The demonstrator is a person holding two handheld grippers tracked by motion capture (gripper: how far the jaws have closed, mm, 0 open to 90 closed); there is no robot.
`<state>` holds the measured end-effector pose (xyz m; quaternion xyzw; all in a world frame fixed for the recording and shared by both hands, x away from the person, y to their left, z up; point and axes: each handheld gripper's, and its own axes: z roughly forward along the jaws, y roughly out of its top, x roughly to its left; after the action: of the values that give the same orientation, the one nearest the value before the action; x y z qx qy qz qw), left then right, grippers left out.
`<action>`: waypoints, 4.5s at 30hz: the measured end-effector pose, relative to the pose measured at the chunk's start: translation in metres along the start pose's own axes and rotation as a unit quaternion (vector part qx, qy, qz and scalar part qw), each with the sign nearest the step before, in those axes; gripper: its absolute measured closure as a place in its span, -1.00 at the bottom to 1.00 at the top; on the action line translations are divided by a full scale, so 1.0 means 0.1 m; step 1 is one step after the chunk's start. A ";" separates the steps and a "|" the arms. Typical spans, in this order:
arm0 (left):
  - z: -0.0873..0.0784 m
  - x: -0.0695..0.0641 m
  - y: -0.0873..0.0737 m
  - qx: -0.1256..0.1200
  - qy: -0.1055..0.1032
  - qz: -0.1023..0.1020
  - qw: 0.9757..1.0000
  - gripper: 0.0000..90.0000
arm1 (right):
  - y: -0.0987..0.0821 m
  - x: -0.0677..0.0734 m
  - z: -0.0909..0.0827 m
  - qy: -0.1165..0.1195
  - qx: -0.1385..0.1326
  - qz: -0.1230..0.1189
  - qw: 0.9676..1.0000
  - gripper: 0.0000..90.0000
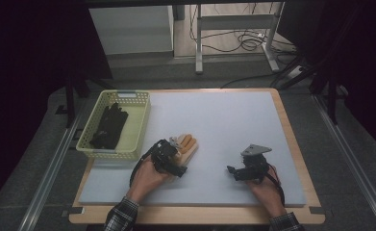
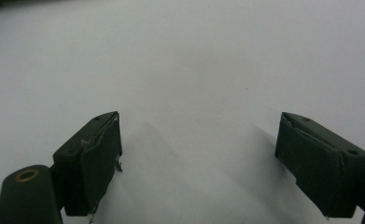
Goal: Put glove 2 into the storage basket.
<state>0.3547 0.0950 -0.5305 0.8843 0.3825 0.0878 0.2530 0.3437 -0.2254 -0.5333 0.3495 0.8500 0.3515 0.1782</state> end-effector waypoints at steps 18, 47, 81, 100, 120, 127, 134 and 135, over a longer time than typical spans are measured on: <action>-0.11 -0.15 0.05 0.014 -0.015 0.025 0.999 -0.09 | 0.00 0.00 0.00 0.000 0.000 0.000 1.000 -0.68; -0.47 0.09 0.32 -0.029 0.006 0.003 1.000 0.26 | 0.00 0.00 0.00 0.000 0.000 0.000 1.000 -0.68; -1.05 0.58 0.52 -0.045 0.076 -0.030 0.996 0.27 | 0.00 0.00 0.00 0.000 0.000 -0.001 1.000 -0.68; -1.30 1.00 0.36 -0.069 0.091 -0.085 0.990 0.75 | 0.00 0.00 0.00 0.000 0.000 -0.001 1.000 -0.68; -1.64 1.36 0.22 -0.094 0.130 -0.136 0.978 0.80 | 0.00 0.00 0.00 0.000 -0.001 -0.001 1.000 -0.68; -1.67 1.58 0.12 -0.096 0.148 -0.166 0.970 0.80 | 0.00 0.00 0.00 0.000 -0.001 -0.001 1.000 -0.68; -1.50 1.78 0.05 -0.097 0.146 -0.191 0.966 0.80 | 0.00 0.00 0.00 0.000 -0.001 -0.001 1.000 -0.68; -1.45 1.81 0.04 -0.097 0.143 -0.194 0.966 0.80 | 0.00 0.00 0.00 0.000 -0.001 0.000 1.000 -0.68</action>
<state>0.4320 0.2787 -0.4109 0.7424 0.5686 0.1997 0.2926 0.3440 -0.2255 -0.5336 0.3488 0.8499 0.3524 0.1783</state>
